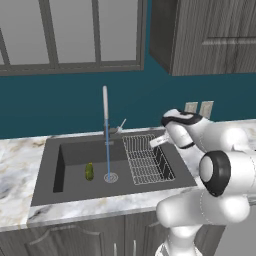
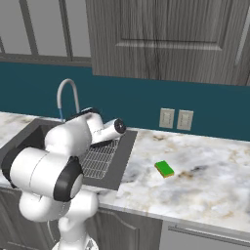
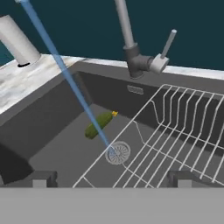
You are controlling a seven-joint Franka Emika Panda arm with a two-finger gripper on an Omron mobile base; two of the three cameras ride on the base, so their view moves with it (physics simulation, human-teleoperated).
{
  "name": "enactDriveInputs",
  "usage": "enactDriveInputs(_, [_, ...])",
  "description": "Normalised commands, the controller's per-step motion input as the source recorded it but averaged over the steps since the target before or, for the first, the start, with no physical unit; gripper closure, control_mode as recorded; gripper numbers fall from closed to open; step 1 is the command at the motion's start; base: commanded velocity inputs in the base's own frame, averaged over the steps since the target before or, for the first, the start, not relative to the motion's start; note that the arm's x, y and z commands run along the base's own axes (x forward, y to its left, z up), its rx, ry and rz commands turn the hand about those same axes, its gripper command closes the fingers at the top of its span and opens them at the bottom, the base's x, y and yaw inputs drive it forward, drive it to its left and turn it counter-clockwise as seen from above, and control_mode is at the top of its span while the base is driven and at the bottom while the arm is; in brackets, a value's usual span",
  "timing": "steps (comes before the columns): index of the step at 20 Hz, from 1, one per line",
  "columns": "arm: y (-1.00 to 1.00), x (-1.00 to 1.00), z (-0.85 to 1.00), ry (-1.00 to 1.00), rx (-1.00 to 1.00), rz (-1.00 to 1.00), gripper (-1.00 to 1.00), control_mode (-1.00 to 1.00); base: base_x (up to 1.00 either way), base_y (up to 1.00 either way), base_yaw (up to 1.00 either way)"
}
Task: Turn on the sink faucet. Then move the cucumber from the counter to the sink. Turn off the sink. Move the vegetable from the sink to the pot next to the stove. Finally move the pot to the front right burner.
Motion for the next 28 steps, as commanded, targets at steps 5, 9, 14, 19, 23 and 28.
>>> enactDriveInputs(5, [0.00, 0.46, 0.05, -0.16, 0.01, 0.16, -1.00, -1.00, 0.00, 0.00, 0.00])
enactDriveInputs(9, [0.00, 0.24, 0.00, -0.08, 0.03, 0.15, -1.00, -1.00, 0.00, 0.00, 0.00])
enactDriveInputs(14, [0.00, 0.27, 0.00, -0.18, 0.03, 0.10, -1.00, -1.00, 0.00, 0.00, 0.00])
enactDriveInputs(19, [0.03, 0.38, 0.00, -0.17, 0.00, 0.09, -1.00, -1.00, 0.00, 0.00, 0.00])
enactDriveInputs(23, [0.05, 0.40, -0.03, -0.10, 0.00, 0.07, -1.00, -1.00, 0.00, 0.00, 0.00])
enactDriveInputs(28, [0.00, 0.47, -0.02, -0.03, 0.00, 0.07, -1.00, -1.00, 0.00, 0.00, 0.00])
